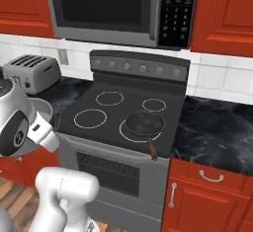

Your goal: Move the pot and pan from the stove into the sink.

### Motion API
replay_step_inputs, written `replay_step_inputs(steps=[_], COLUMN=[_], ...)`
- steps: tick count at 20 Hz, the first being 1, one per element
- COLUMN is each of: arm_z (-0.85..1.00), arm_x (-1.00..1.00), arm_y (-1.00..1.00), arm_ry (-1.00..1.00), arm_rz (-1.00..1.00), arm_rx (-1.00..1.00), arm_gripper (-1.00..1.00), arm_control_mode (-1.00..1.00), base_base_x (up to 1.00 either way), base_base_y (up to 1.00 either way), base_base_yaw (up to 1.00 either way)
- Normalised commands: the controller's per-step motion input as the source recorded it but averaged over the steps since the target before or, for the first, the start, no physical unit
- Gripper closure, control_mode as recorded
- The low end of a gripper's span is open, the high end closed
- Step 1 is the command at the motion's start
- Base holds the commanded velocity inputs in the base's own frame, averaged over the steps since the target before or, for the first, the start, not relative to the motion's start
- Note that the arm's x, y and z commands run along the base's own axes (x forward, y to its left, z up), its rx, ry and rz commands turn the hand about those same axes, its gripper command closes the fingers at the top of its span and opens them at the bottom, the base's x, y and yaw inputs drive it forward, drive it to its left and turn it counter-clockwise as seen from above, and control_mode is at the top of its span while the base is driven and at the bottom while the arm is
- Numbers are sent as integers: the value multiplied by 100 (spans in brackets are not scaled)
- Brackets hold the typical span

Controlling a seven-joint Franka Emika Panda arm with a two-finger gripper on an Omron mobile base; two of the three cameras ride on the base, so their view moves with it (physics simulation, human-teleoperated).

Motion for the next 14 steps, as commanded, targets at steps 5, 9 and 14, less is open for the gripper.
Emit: replay_step_inputs(steps=[5,9,14], arm_z=[0,0,0], arm_x=[0,0,0], arm_y=[0,0,0], arm_ry=[0,0,0], arm_rz=[0,0,0], arm_rx=[0,0,0], arm_gripper=[100,100,100], arm_control_mode=[100,100,100], base_base_x=[-15,-12,-9], base_base_y=[-1,0,0], base_base_yaw=[47,48,49])
